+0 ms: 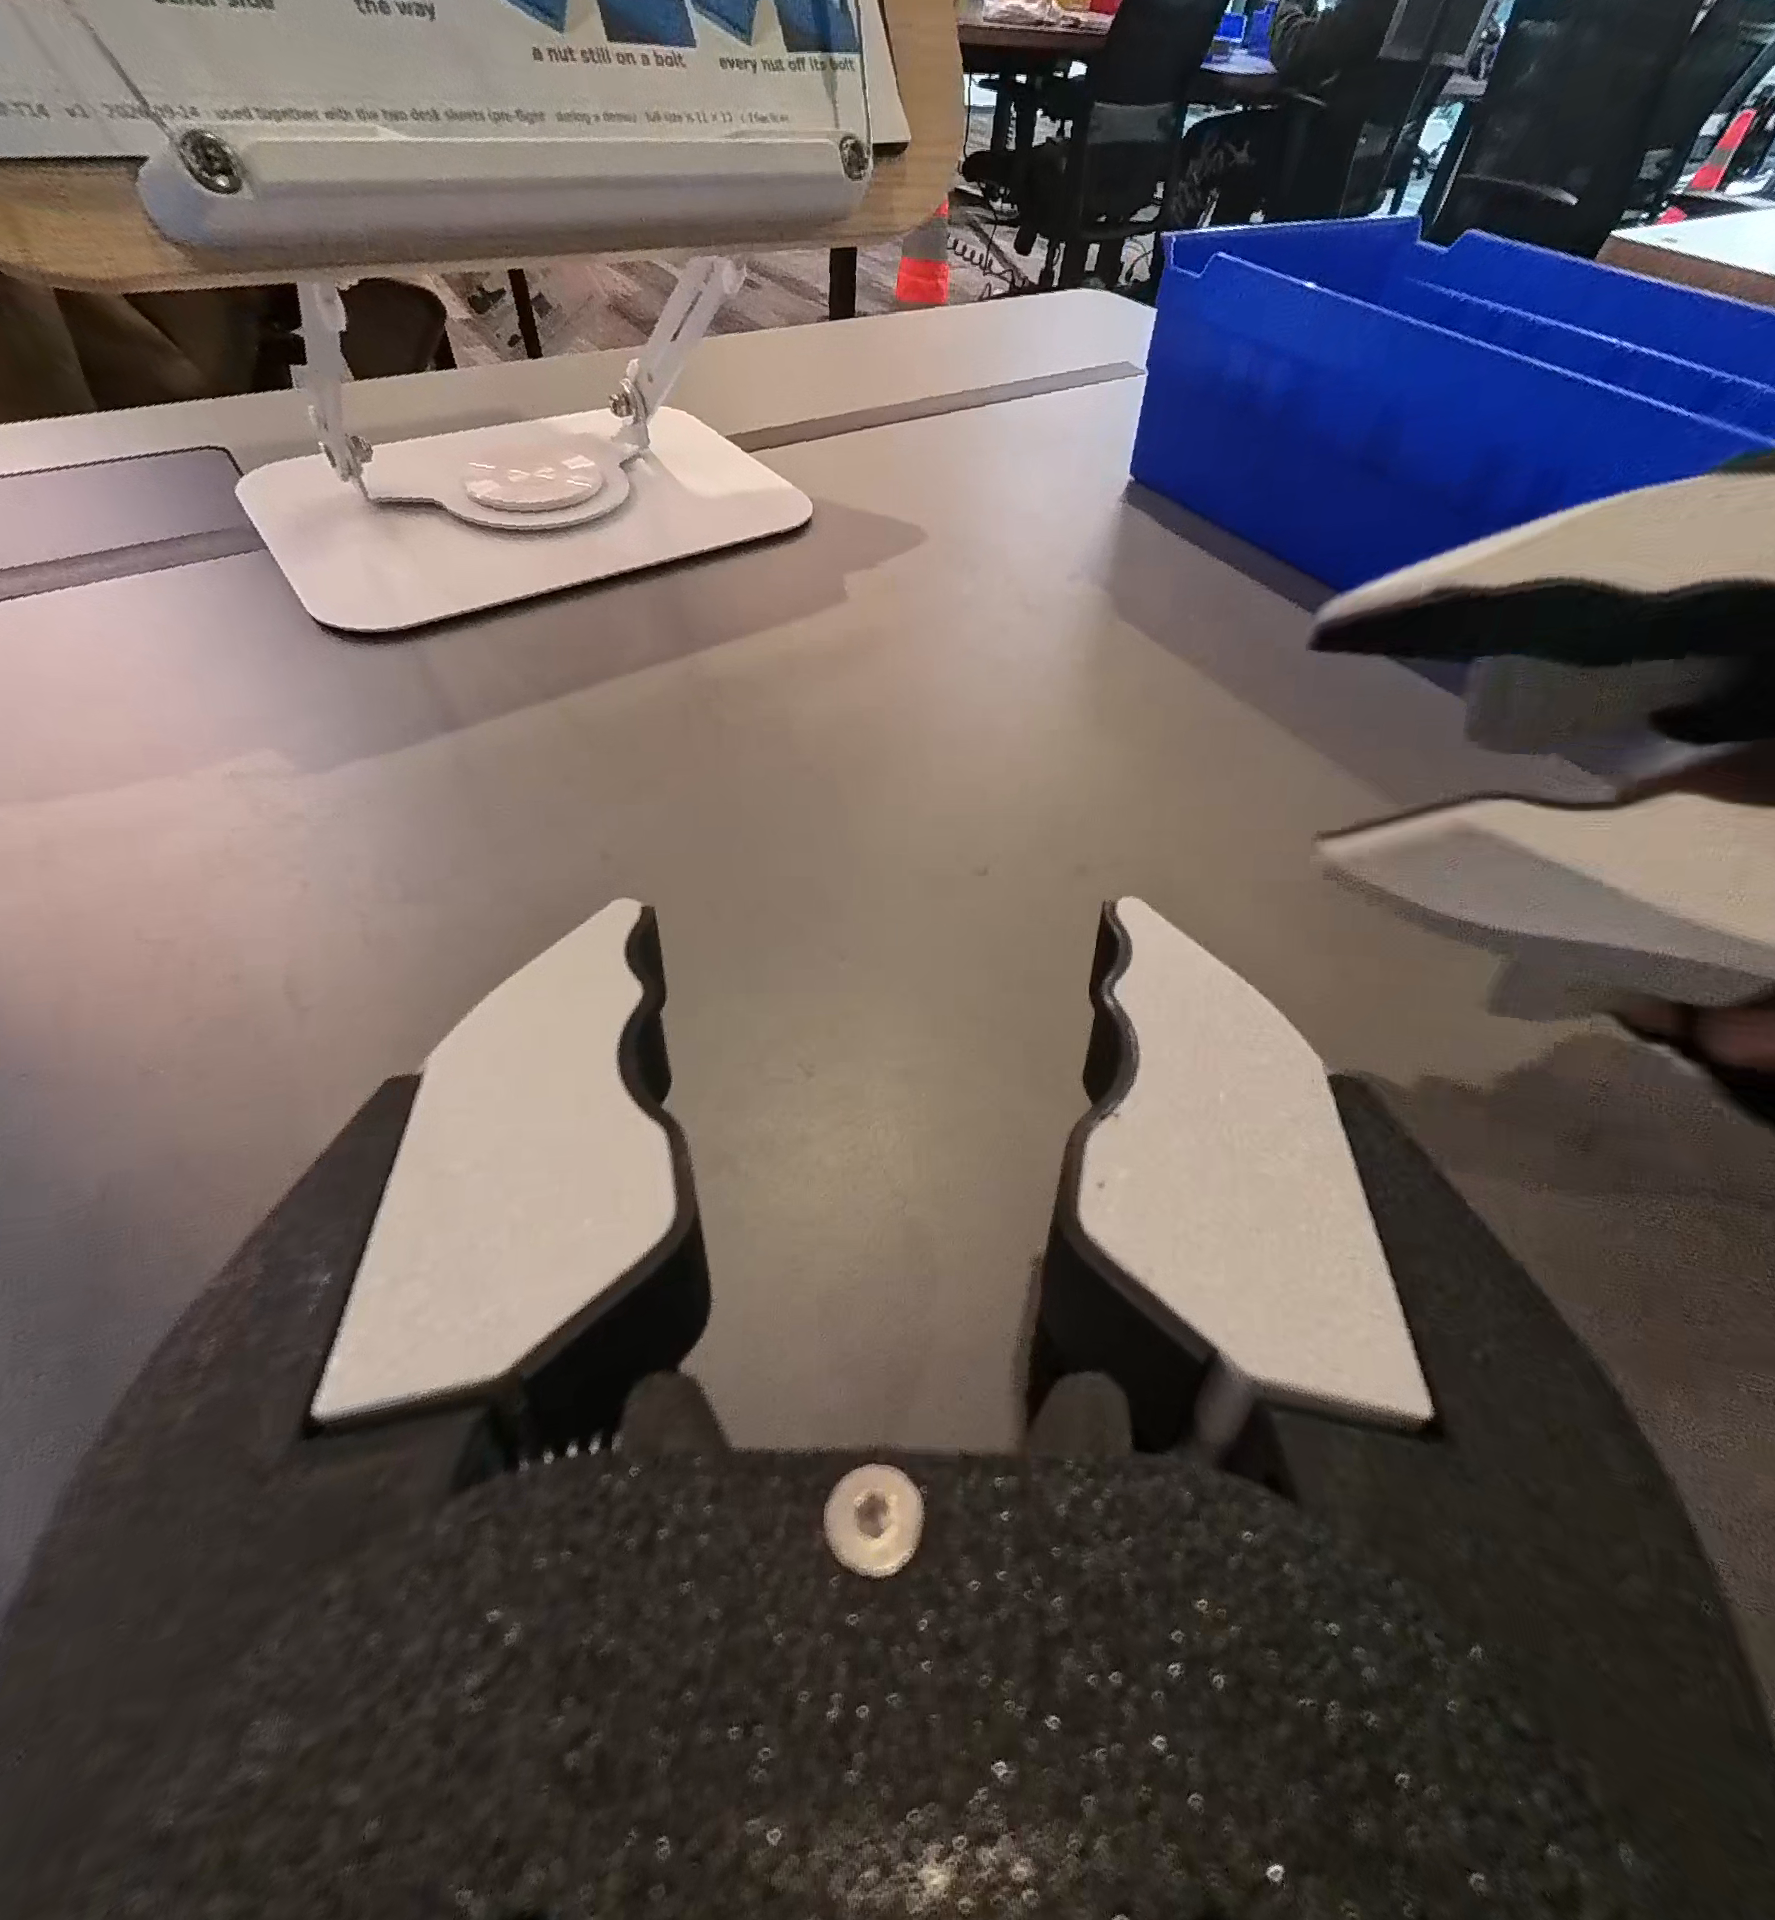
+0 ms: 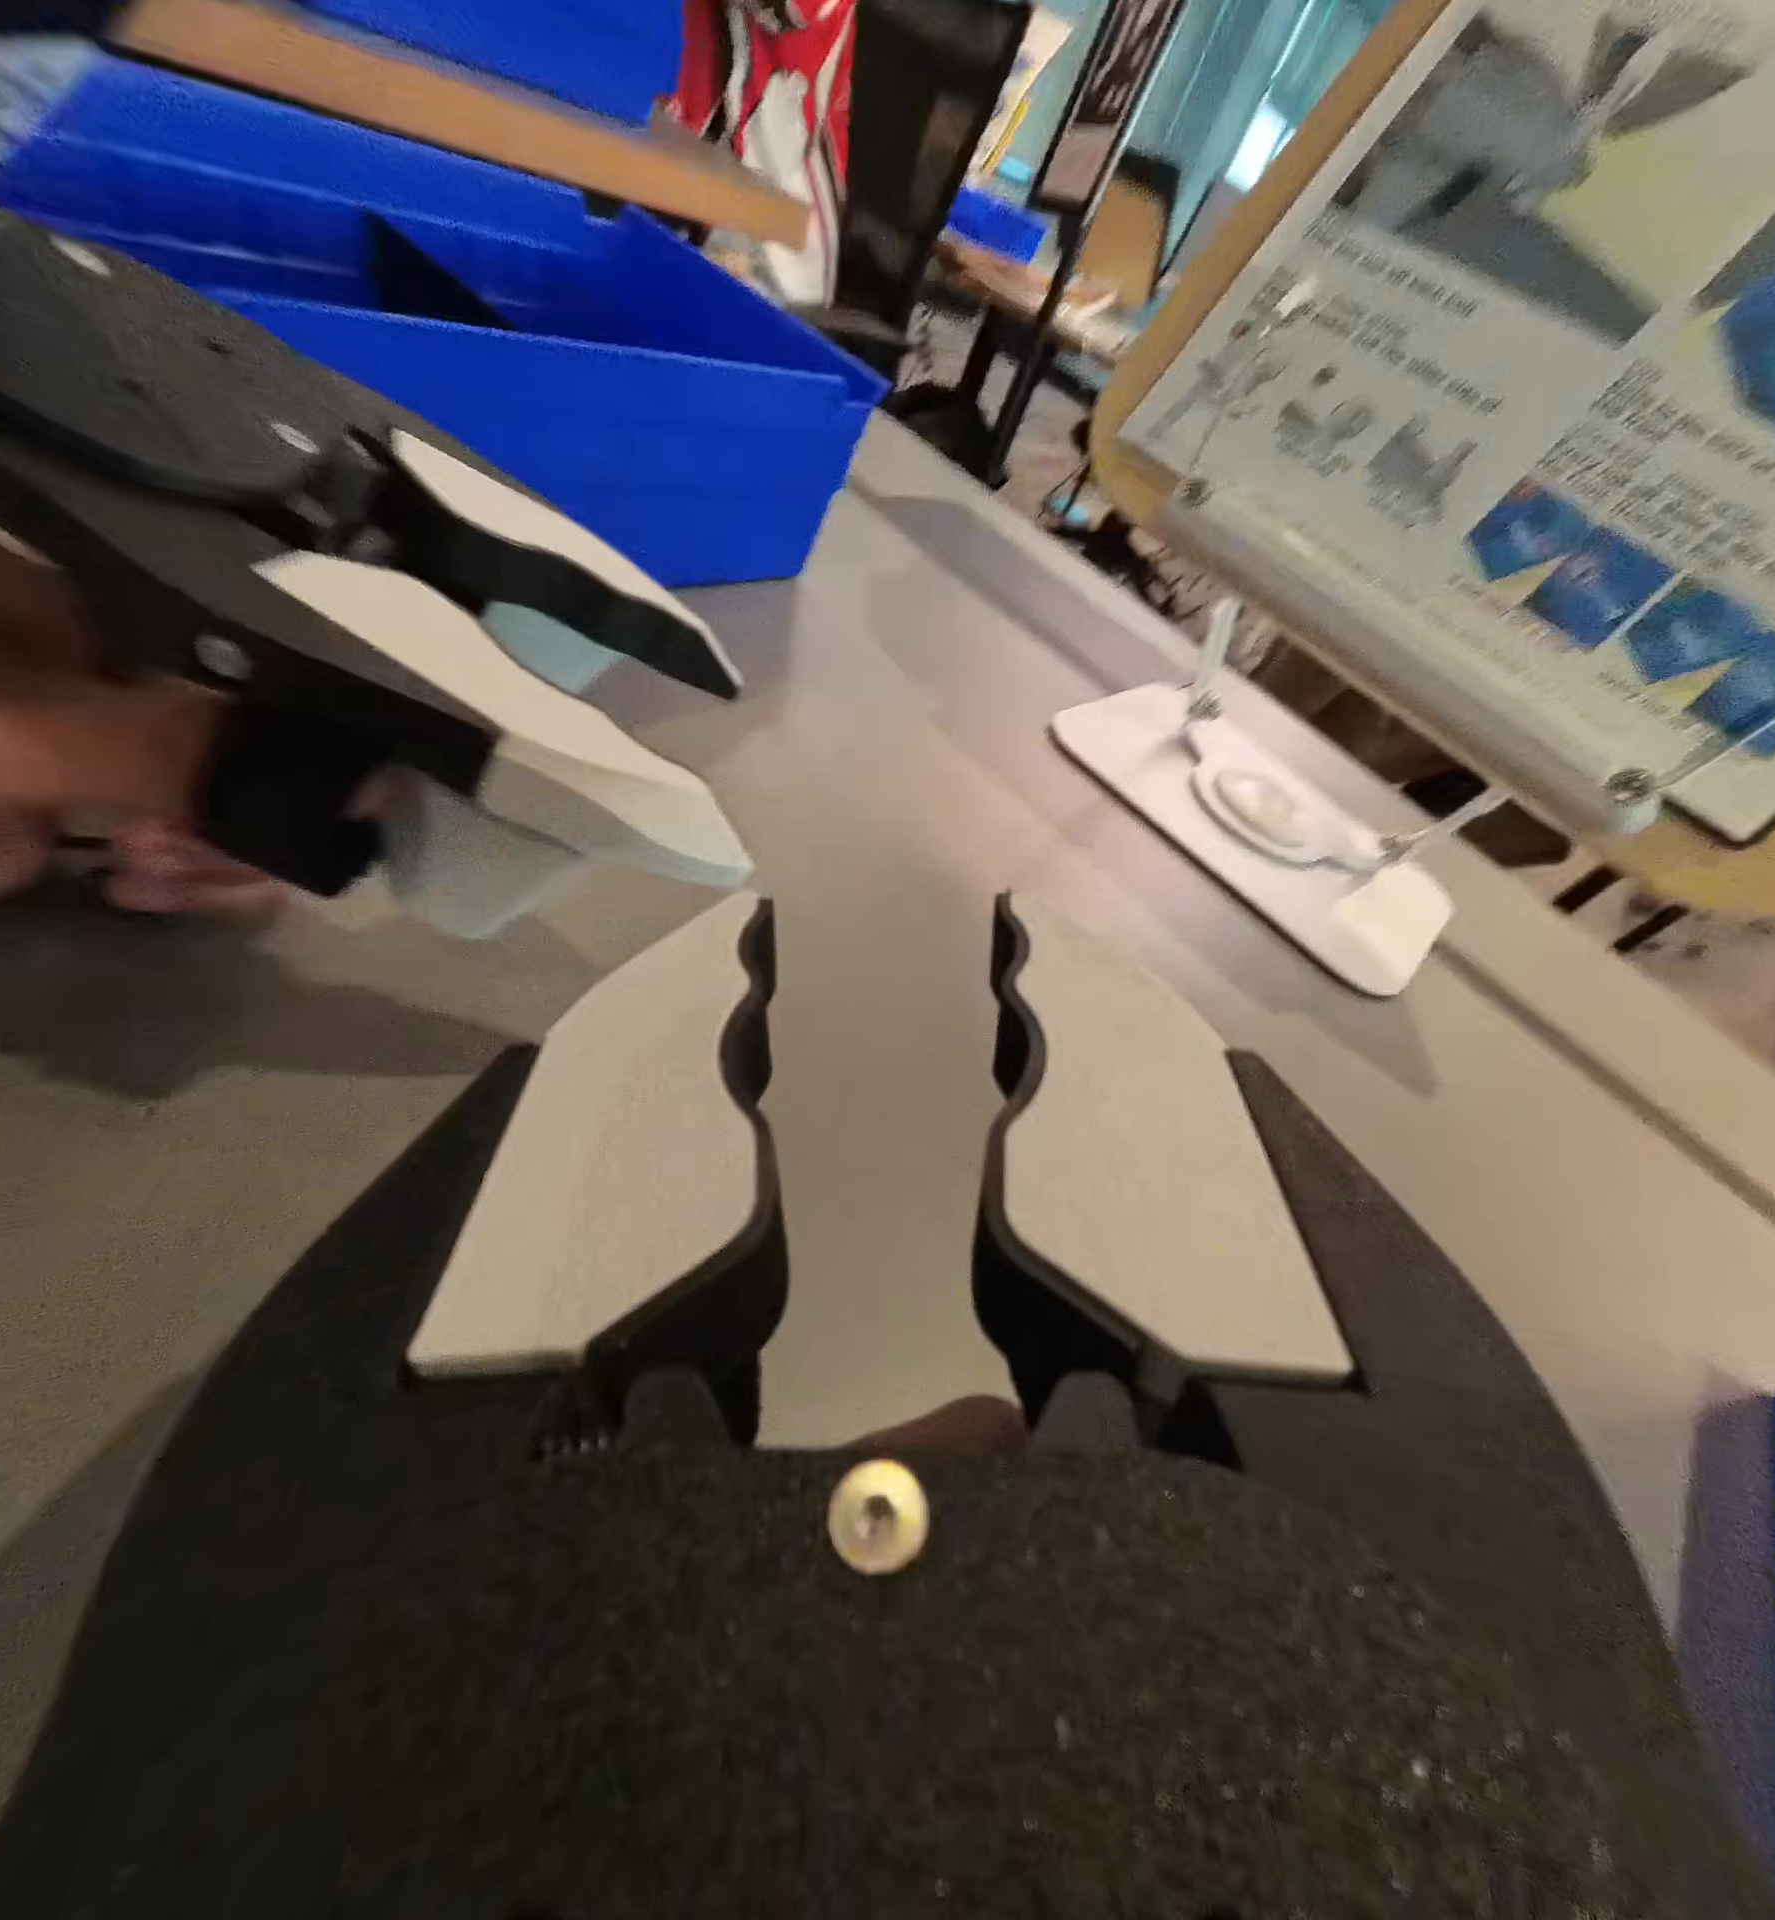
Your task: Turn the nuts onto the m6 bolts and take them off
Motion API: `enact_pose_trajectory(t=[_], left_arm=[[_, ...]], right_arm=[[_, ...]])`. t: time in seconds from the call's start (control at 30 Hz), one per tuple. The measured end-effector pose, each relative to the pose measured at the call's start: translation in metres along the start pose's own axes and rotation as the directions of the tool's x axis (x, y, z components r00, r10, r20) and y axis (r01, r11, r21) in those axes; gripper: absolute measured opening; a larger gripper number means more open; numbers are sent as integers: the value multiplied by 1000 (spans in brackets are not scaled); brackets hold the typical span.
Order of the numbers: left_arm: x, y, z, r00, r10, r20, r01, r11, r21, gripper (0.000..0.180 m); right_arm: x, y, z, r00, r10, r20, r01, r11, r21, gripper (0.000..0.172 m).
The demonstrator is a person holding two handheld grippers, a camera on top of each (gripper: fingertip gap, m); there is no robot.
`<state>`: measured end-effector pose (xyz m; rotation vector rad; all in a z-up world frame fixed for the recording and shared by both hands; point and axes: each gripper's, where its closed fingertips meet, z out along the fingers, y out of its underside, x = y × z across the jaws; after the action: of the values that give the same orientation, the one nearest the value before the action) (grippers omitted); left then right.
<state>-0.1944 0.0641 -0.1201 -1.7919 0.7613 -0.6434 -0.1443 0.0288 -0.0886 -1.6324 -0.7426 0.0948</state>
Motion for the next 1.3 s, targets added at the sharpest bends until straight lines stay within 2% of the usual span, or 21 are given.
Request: enact_pose_trajectory(t=[0.03, 0.17, 0.27, 0.33, 0.4, 0.47, 0.53, 0.6, 0.67, 0.7, 0.77, 0.9, 1.07, 1.2, 1.3], left_arm=[[0, 0, 0, 1000, -2, -2, 2, 1000, 0, 79], [0, 2, 0, 1000, -3, -6, 2, 1000, -13, 79], [13, -3, -9, 995, -46, -87, 42, 998, -50, 76], [31, -23, -37, 980, -56, -189, 42, 996, -77, 76], [35, -52, -80, 975, 23, -223, -39, 997, -71, 72], [20, -76, -124, 972, 133, -196, -152, 985, -86, 77], [1, -82, -159, 954, 207, -219, -249, 950, -188, 76], [-47, -71, -176, 946, 294, -137, -324, 874, -362, 73], [-107, -46, -182, 922, 385, -43, -340, 752, -564, 72], [-130, -29, -183, 921, 389, -38, -320, 695, -644, 68], [-161, 2, -178, 941, 335, -59, -266, 618, -740, 55], [-213, 56, -169, 957, 283, -62, -195, 469, -861, 53], [-240, 84, -160, 976, 212, -50, -137, 418, -898, 53], [-245, 96, -157, 979, 192, -63, -134, 386, -913, 52], [-246, 100, -151, 980, 186, -69, -138, 386, -912, 52]], right_arm=[[7, 3, 4, 1000, -4, -28, 5, 1000, 17, 39], [27, 8, 2, 986, 163, -36, -159, 983, 97, 38], [33, 13, -3, 986, 159, -55, -154, 983, 96, 35], [33, 15, -6, 986, 156, -54, -151, 984, 93, 35], [32, 14, -8, 986, 162, -50, -156, 983, 100, 34], [30, 14, -9, 983, 179, -31, -175, 979, 101, 34], [26, 14, -10, 980, 198, -9, -196, 976, 99, 33], [24, 13, -11, 980, 201, 2, -200, 974, 103, 33], [22, 12, -11, 980, 199, 19, -200, 974, 107, 30], [20, 12, -12, 979, 203, 30, -205, 973, 106, 30], [15, 10, -15, 982, 184, 43, -188, 976, 112, 30], [14, 8, -17, 987, 155, 32, -157, 979, 130, 29], [16, 8, -19, 983, 180, 41, -184, 974, 132, 28], [17, 11, -18, 982, 185, 40, -188, 975, 122, 28], [17, 11, -17, 982, 187, 40, -190, 975, 118, 28]])
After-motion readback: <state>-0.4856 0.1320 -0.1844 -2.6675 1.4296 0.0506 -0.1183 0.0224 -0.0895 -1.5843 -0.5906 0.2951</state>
